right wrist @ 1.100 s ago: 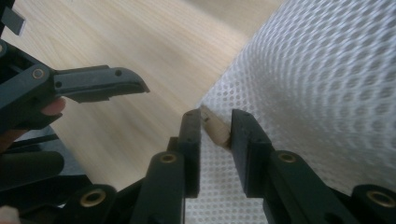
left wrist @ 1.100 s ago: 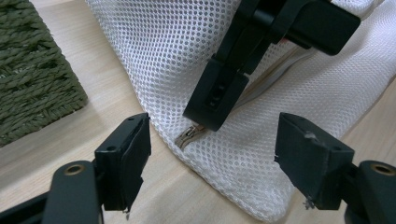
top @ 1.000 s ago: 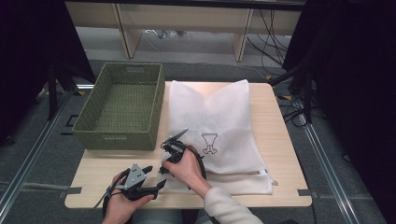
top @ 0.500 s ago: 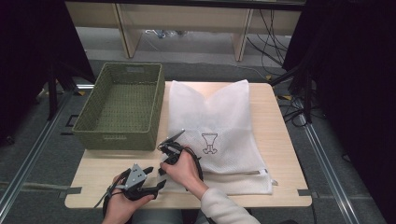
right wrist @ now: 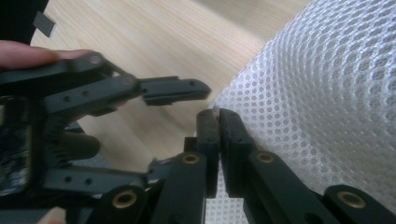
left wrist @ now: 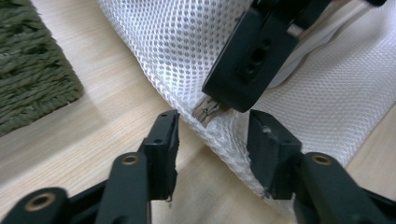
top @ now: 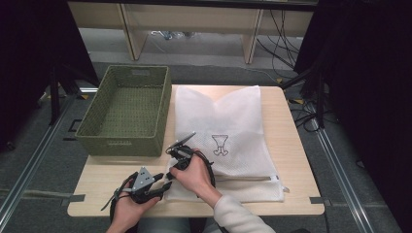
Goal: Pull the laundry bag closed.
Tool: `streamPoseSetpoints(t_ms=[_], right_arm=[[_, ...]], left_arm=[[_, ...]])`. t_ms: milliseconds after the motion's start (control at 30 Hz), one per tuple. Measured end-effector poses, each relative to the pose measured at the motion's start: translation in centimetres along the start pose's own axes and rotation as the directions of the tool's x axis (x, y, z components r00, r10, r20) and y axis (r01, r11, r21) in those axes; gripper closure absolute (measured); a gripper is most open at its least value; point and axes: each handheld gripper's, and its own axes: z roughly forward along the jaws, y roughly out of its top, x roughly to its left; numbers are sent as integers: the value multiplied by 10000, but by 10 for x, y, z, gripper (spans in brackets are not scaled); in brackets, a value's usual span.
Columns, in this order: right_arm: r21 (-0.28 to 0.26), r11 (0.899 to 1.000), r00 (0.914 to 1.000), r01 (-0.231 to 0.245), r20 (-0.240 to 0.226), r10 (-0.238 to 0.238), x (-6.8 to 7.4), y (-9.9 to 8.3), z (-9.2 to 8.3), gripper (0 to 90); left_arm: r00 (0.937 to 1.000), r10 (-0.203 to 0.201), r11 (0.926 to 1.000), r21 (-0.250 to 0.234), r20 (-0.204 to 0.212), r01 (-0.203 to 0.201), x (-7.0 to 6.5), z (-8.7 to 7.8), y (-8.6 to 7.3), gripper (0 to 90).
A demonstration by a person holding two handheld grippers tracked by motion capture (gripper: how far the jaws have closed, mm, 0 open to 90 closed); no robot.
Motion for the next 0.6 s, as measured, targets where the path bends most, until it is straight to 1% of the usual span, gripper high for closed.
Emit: streamPoseSetpoints(t_ms=[33, 67, 100, 133, 167, 200, 233, 267, 300, 333, 367, 433, 467, 500, 533, 567, 600], right_arm=[[-144, 9997, 9998, 184, -44, -185, -1, 0, -1, 882], [-200, 9990, 9992, 399, -54, -400, -3, 0, -1, 882], [-170, 9997, 9998, 201, -49, -202, -1, -1, -2, 882], [-211, 9990, 9992, 390, -27, -390, -2, -1, -2, 882], [-230, 9988, 9990, 443, -59, -445, -1, -1, -2, 882], [-205, 9995, 9996, 251, -105, -253, 1, -1, -4, 882], [-403, 9982, 9987, 447, -223, -456, -1, -2, -3, 882], [-441, 9979, 9985, 473, -266, -486, -1, -1, -4, 882], [-367, 9979, 9985, 541, -100, -545, 1, -1, -7, 882], [-363, 9987, 9993, 368, -33, -370, 2, -2, -8, 882], [-381, 9976, 9984, 570, -33, -572, 1, -2, -9, 882], [-444, 9971, 9981, 615, -70, -619, 1, -3, -12, 883], [-524, 9966, 9979, 631, -126, -639, 1, -3, -14, 883], [-451, 9975, 9985, 545, -19, -547, 1, -4, -15, 883], [-451, 9975, 9985, 545, -19, -547, 1, -4, -15, 883], [-584, 9963, 9976, 629, -264, -645, -1, -6, -18, 883], [-565, 9969, 9985, 545, -68, -550, -1, -7, -20, 883]], left_arm=[[9999, -149, 9999, -72, 66, 150, -1, 1, 0, 558], [9997, -205, 9998, -41, 91, 205, 0, 2, 1, 567], [9999, -34, 10000, 67, 115, 33, 1, 2, 2, 579], [9998, -174, 9998, 136, 74, 173, 2, 3, 2, 587], [9995, -244, 9996, 124, 191, 241, 2, 4, 3, 603], [9997, -136, 9998, 118, 215, 134, 3, 4, 4, 621], [9995, -237, 9996, 147, 203, 234, 2, 5, 5, 643], [9999, 66, 9996, 264, 116, -69, 4, 5, 7, 660], [9998, -110, 9998, 168, 161, 107, 3, 6, 8, 691], [9997, -185, 9997, 183, 174, 181, 3, 6, 9, 712], [9997, 0, 9997, 227, 246, -6, 5, 6, 11, 751], [9998, -113, 9996, 259, 164, 109, 4, 5, 13, 801], [9992, -319, 9992, 245, 241, 313, 3, 5, 13, 821], [9998, -188, 9998, 102, 113, 187, 2, 4, 15, 830], [9998, -188, 9998, 102, 113, 187, 2, 4, 15, 836], [9992, -329, 9994, -46, 213, 330, 2, 3, 17, 841], [9978, -644, 9979, -62, 172, 645, 0, 2, 17, 842]])
